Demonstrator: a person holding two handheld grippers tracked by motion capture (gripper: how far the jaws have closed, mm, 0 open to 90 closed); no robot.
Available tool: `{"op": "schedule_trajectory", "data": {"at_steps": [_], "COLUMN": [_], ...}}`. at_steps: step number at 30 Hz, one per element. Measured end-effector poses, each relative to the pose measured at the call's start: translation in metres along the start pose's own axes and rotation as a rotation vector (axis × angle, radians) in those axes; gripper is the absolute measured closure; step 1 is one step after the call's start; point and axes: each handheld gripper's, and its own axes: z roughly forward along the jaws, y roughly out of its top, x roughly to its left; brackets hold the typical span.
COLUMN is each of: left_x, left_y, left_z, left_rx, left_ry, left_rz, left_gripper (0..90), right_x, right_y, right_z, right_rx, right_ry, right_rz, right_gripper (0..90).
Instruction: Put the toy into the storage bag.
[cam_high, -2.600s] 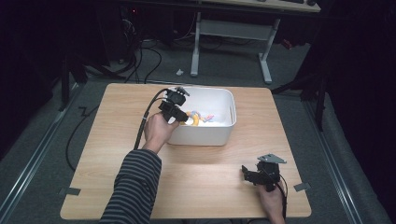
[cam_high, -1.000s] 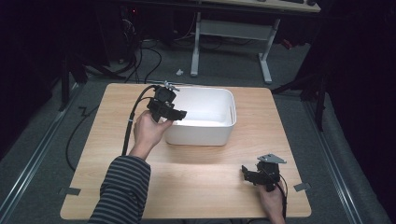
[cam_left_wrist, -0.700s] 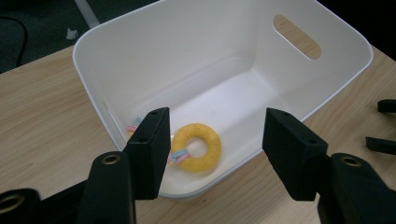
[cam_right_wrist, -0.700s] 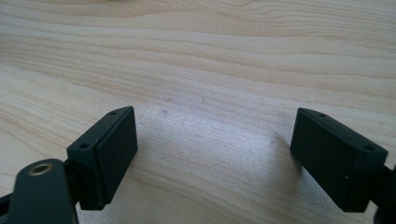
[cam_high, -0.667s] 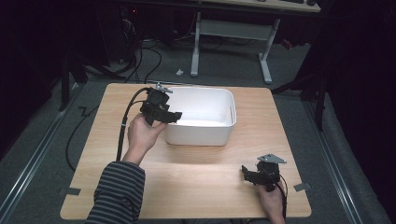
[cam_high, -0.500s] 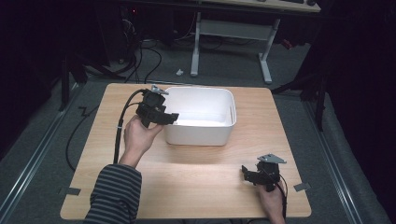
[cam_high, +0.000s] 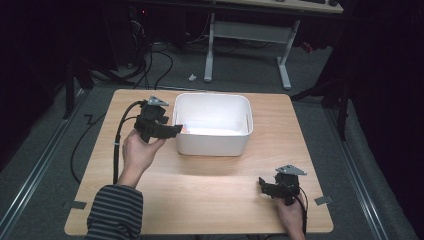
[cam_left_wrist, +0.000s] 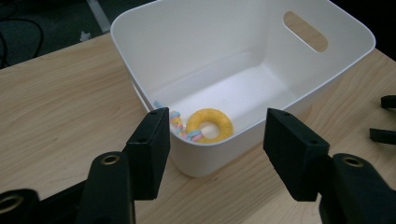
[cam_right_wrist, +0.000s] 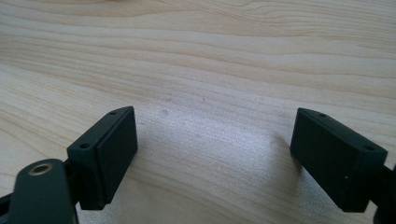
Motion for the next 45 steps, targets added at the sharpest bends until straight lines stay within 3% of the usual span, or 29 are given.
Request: {"op": "schedule_trajectory", "data": {"at_steps": [34, 45], "left_x": [0.019, 0.02], "left_y": [-0.045, -0.073], "left_z": [-0.029, -0.028], "left_rx": [-0.058, -0.072], "left_ry": [0.015, 0.012], "left_rz": [-0.075, -0.109], "left_gripper": [40.4, 39.3], "right_x": [0.0, 0.0], "right_y": [0.0, 0.0], "right_z": [0.0, 0.0], "right_rx": [0.0, 0.0], "right_ry": [0.0, 0.0], "right_rz": [0.001, 0.003], "right_gripper": [14.8, 14.8]}}
